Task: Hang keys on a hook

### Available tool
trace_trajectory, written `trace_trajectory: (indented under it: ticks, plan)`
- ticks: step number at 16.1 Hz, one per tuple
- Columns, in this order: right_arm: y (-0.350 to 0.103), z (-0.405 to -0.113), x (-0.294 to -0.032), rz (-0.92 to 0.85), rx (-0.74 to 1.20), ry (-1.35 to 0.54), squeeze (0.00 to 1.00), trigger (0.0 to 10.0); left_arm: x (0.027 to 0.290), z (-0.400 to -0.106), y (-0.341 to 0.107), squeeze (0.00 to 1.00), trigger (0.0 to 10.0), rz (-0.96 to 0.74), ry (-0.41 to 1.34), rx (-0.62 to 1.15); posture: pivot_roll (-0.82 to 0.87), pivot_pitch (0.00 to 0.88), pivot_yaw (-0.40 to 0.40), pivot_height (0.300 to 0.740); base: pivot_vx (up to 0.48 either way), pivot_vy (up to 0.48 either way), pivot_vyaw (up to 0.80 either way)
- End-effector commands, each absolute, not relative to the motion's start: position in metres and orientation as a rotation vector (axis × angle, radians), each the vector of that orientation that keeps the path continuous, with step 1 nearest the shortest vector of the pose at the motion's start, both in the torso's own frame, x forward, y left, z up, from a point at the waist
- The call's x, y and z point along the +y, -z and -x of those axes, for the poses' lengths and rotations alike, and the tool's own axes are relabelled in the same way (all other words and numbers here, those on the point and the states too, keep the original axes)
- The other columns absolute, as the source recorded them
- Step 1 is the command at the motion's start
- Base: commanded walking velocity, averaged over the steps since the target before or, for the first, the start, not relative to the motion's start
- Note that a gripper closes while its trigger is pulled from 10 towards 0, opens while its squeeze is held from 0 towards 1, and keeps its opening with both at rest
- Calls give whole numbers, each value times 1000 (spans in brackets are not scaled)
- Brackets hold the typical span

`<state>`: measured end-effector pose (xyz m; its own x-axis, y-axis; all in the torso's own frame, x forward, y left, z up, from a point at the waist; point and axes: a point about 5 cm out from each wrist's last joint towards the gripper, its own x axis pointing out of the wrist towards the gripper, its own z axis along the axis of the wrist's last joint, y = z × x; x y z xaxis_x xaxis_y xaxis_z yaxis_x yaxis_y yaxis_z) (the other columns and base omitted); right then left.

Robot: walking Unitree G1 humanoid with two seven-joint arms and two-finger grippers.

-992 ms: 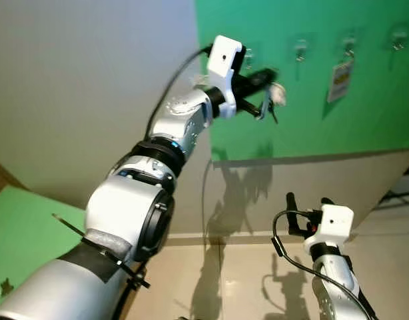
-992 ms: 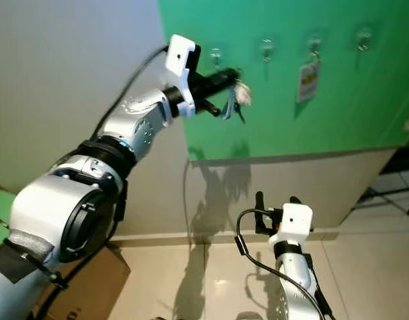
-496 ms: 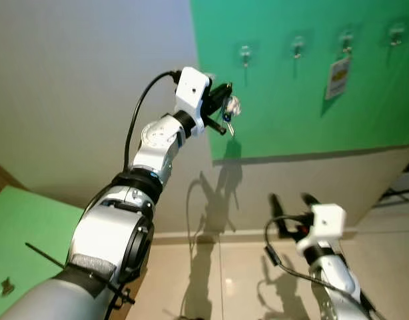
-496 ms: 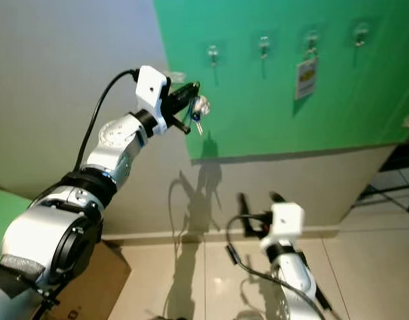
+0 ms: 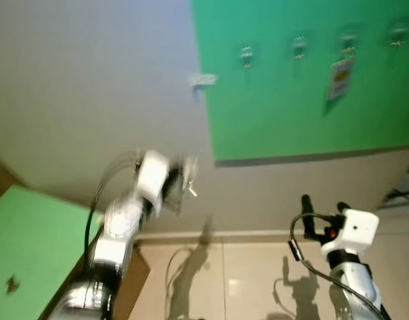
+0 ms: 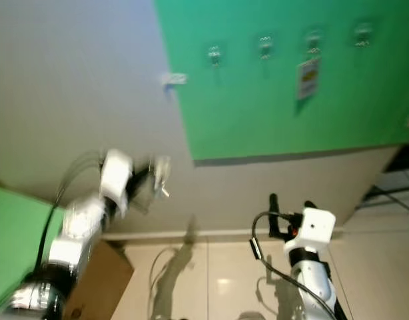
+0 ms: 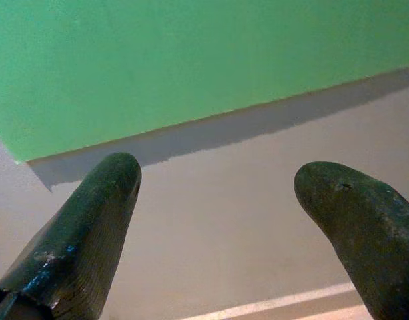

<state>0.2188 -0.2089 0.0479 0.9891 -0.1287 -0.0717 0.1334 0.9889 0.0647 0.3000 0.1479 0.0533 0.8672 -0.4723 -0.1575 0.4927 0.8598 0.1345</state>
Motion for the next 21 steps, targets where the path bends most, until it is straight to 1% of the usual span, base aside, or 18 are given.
trace_trajectory:
  ticks: [1,2,3,4,5,6,7,8,10,13,15,19,21]
  plan:
    - [-50,-222,-203,-78,56,131,0,10000,136,-308,-78,0,0,-186,537,10,-216,0,167,740,0,0,0]
    - [-52,-224,-198,-70,56,117,0,10000,129,-304,-80,0,0,-153,522,-27,-217,0,160,740,0,0,0]
    - [-56,-228,-194,-25,56,83,0,10000,122,-292,-70,0,0,-122,483,-10,-217,0,119,740,0,0,0]
    - [-57,-229,-194,-12,55,75,0,10000,121,-288,-65,0,0,-119,470,5,-217,0,119,740,0,0,0]
    - [-59,-230,-196,0,59,65,0,10000,117,-282,-56,0,0,-130,476,30,-212,0,87,740,0,0,0]
    - [-61,-232,-205,21,73,49,0,10000,106,-275,-40,0,0,-112,490,81,-199,0,32,740,0,0,0]
    - [-63,-237,-214,44,81,36,0,10000,93,-277,-34,0,0,-97,505,103,-196,0,16,740,0,0,0]
    - [-63,-241,-217,46,86,42,0,10000,90,-280,-33,0,0,-108,500,107,-195,0,9,740,0,0,0]
    - [-65,-246,-219,43,87,53,0,10000,95,-283,-38,0,0,-123,488,83,-188,0,6,740,0,0,0]
    - [-64,-252,-209,27,84,47,0,10000,93,-293,-54,0,0,-160,514,5,-186,0,31,740,0,-469,0]
    - [-61,-251,-204,13,87,42,0,10000,89,-299,-62,0,0,-172,530,-26,-190,0,45,740,0,-465,0]
    - [-56,-247,-201,2,94,51,0,10000,93,-309,-67,0,0,-202,522,-12,-203,0,63,740,0,-451,0]
    - [-56,-247,-200,-1,93,54,0,10000,96,-315,-71,0,0,-222,509,-14,-207,0,68,740,0,0,0]
